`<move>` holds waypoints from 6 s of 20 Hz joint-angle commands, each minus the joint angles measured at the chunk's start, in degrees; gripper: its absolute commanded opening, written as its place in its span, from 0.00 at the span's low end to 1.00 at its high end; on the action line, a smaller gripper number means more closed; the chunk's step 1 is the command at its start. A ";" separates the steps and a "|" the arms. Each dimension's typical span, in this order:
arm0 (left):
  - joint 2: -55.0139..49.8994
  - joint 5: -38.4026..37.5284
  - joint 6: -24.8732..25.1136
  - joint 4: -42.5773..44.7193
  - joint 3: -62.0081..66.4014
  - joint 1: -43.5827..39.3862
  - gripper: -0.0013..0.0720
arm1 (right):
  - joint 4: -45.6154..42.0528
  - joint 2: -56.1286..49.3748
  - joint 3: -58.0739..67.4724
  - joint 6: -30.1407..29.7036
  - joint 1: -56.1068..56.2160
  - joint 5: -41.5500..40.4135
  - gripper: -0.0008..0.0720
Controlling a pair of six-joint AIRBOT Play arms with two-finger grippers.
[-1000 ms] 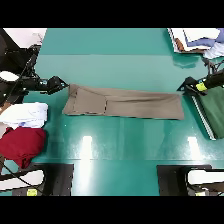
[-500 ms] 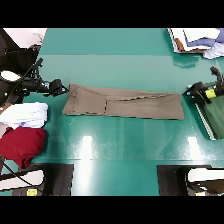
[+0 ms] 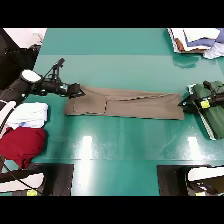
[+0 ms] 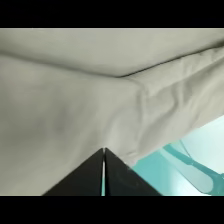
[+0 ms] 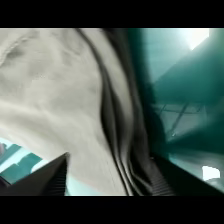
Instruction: Fold the shirts.
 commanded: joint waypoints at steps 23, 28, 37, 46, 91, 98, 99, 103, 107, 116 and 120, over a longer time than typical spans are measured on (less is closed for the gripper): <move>-30.77 1.97 -10.14 4.52 33.09 -31.26 0.06 | 14.23 17.57 25.59 8.61 23.10 0.39 0.03; -31.36 1.33 -10.14 5.51 33.07 -32.11 0.06 | 14.10 12.20 35.52 9.38 29.97 2.08 0.03; -23.76 -4.09 -10.12 15.41 33.31 -25.35 0.06 | 13.40 8.44 40.63 8.94 36.96 3.02 0.03; -3.52 -9.94 -10.08 25.40 33.31 0.22 0.06 | 17.51 1.38 40.65 3.19 55.34 -8.44 0.03; 4.04 -18.62 -9.66 17.07 33.24 12.46 0.06 | 21.92 -16.22 26.64 1.90 44.83 -6.99 0.03; 4.04 -17.33 -9.64 16.55 33.24 3.02 0.06 | 14.73 0.22 26.62 6.91 23.45 -6.71 0.03; 4.04 -16.11 -9.64 16.55 33.24 1.01 0.06 | 13.29 2.36 26.62 6.91 19.89 -6.69 0.03; 4.04 -10.75 -9.64 16.55 33.24 -5.42 0.06 | 8.66 8.11 26.64 6.82 6.03 -6.82 0.03; 4.04 -9.16 -9.66 16.55 33.24 -8.59 0.06 | 8.66 8.44 26.64 6.62 -4.94 -8.72 0.03; 4.02 -9.29 -9.66 16.61 33.24 -8.90 0.06 | 12.13 8.39 36.65 2.99 -11.30 -9.73 0.03; 4.04 -9.44 -9.64 17.07 33.24 -8.90 0.06 | 10.58 8.39 45.83 2.69 -11.54 -3.08 0.03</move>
